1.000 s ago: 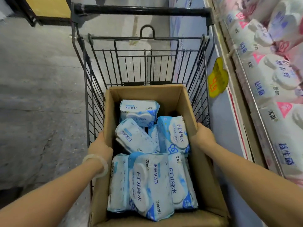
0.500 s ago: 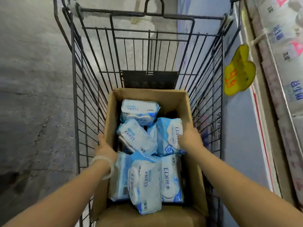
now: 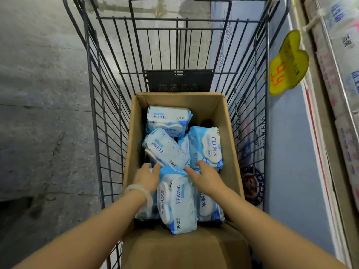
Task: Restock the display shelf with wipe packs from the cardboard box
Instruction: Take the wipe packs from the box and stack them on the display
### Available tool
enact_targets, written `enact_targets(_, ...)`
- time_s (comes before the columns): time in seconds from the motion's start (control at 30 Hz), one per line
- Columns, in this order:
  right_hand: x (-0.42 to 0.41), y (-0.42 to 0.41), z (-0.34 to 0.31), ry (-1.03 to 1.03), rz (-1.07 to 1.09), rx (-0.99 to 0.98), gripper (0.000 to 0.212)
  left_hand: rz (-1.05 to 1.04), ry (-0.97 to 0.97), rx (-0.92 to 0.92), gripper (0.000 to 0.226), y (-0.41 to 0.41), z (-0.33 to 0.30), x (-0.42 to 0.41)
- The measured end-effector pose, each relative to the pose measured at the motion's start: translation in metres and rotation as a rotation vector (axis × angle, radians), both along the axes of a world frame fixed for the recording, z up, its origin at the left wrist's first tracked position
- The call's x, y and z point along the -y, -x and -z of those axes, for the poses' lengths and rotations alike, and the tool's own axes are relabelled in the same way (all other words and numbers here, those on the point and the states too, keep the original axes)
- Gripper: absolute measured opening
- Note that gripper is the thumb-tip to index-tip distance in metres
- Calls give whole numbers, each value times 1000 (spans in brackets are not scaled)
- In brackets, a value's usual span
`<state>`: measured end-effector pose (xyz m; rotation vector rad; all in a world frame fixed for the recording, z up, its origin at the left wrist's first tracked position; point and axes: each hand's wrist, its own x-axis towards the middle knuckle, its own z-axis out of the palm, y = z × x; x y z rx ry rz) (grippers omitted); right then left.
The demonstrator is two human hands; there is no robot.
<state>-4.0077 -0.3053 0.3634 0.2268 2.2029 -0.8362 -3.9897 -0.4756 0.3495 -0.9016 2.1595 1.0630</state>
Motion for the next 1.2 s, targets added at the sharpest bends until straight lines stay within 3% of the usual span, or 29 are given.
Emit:
enact_targets(0.1, 18, 8, 0, 42, -26, 96, 86, -89, -48, 57, 28, -9, 3, 3)
enact_targets(0.23, 37, 9, 1, -45, -167, 269, 123, 79, -75, 41, 52, -18, 8, 10)
enact_targets(0.4, 35, -9, 15, -8, 4, 214, 127, 801, -29, 84, 109, 1, 4, 20)
enact_targets(0.47, 32, -4, 20, 27, 38, 185, 123, 876, -50, 105, 120, 5, 4, 16)
enact_targets(0.57, 23, 13, 23, 53, -7, 162, 113, 951, -69, 67, 118, 16, 6, 8)
enact_targets(0.73, 0, 46, 16, 92, -168, 277, 98, 945, -78, 74, 110, 37, 12, -6)
enact_targets(0.87, 7, 72, 17, 134, -277, 314, 96, 1033, -49, 149, 128, 62, 18, -5)
enact_targets(1.0, 14, 71, 28, 158, -212, 292, 101, 881, -162, 193, 116, 61, 30, 1)
enact_targets(1.2, -18, 17, 33, 157, 97, 256, 101, 528, -305, 221, 92, 38, 42, -2)
